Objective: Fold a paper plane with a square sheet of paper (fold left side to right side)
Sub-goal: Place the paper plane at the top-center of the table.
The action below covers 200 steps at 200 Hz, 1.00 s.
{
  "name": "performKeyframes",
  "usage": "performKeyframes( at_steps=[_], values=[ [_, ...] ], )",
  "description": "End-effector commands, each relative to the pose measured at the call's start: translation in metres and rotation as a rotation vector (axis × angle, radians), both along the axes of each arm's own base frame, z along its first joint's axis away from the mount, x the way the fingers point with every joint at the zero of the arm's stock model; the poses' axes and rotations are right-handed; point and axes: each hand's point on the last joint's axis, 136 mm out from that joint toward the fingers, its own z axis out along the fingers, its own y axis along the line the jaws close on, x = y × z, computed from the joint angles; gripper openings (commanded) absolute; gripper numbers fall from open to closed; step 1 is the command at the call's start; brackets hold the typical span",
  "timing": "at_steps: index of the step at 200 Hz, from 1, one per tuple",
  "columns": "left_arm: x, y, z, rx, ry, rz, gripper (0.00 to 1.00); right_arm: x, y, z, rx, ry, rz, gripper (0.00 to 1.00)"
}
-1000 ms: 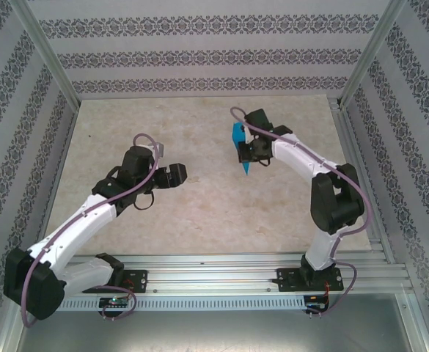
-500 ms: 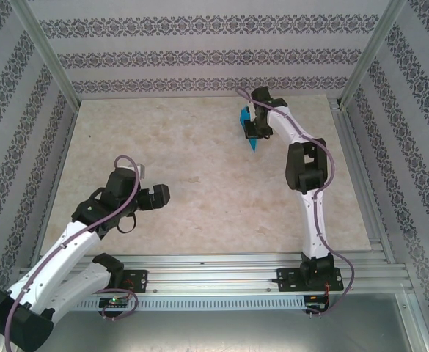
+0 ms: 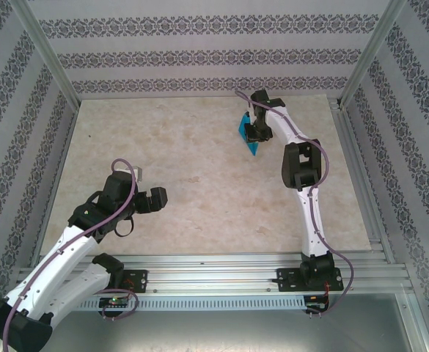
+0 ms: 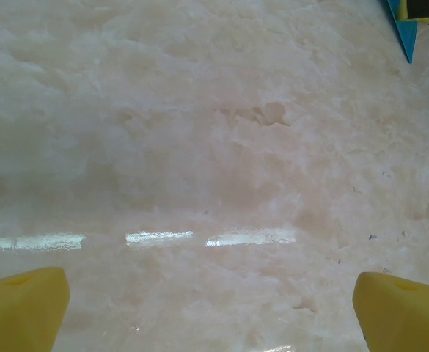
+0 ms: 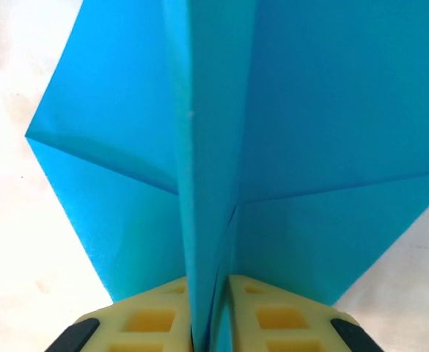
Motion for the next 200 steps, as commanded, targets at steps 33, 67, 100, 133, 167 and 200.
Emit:
performKeyframes(
  at_steps=[33, 67, 100, 133, 167, 200],
  values=[
    [-0.005, 0.006, -0.01, 0.023, 0.029, 0.009, 1.0, -0.009, -0.008, -0.011, -0.017, 0.053, -0.014, 0.2],
    [-0.004, 0.006, -0.008, 0.02, 0.026, 0.009, 1.0, -0.005, -0.008, 0.01, -0.021, 0.008, -0.012, 0.22],
    [-0.003, 0.005, -0.009, 0.019, 0.028, 0.01, 1.0, -0.001, -0.005, 0.031, -0.004, -0.035, -0.013, 0.24],
    [-0.002, 0.004, -0.009, 0.017, 0.03, 0.008, 1.0, 0.0, -0.002, 0.049, -0.002, -0.066, -0.01, 0.28],
    [0.0, 0.004, -0.006, 0.019, 0.022, 0.008, 1.0, -0.002, 0.0, 0.066, -0.004, -0.087, -0.012, 0.31],
    [0.004, 0.008, -0.002, 0.032, -0.001, 0.033, 1.0, -0.012, 0.001, 0.096, -0.041, -0.124, -0.005, 0.32]
  ],
)
